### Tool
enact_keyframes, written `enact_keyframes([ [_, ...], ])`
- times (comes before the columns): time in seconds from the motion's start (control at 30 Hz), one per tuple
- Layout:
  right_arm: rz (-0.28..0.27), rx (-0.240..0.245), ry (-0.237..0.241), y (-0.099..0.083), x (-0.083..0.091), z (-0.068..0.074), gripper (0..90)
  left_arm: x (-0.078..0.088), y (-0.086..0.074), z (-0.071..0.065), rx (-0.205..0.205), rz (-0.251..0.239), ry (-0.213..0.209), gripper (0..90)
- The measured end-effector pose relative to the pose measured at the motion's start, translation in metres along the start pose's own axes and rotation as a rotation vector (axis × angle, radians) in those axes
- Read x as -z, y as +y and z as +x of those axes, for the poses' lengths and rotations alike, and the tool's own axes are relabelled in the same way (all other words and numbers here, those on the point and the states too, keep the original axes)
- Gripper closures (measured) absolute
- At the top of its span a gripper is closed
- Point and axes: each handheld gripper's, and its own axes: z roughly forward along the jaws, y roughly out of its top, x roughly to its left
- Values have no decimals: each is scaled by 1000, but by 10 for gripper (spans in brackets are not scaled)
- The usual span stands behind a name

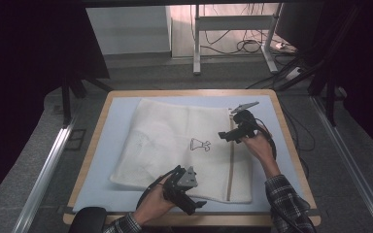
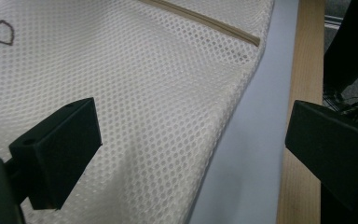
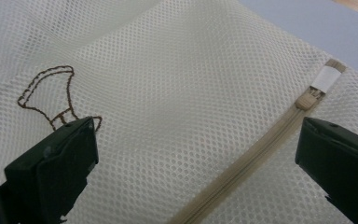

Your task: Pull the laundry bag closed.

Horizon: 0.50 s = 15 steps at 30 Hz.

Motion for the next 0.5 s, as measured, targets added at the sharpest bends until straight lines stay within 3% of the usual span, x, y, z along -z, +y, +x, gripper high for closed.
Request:
enact_keyframes([
  [0.5, -43, 16, 13, -4, 16, 15, 0, 16, -11, 7, 38, -29, 30, 29],
])
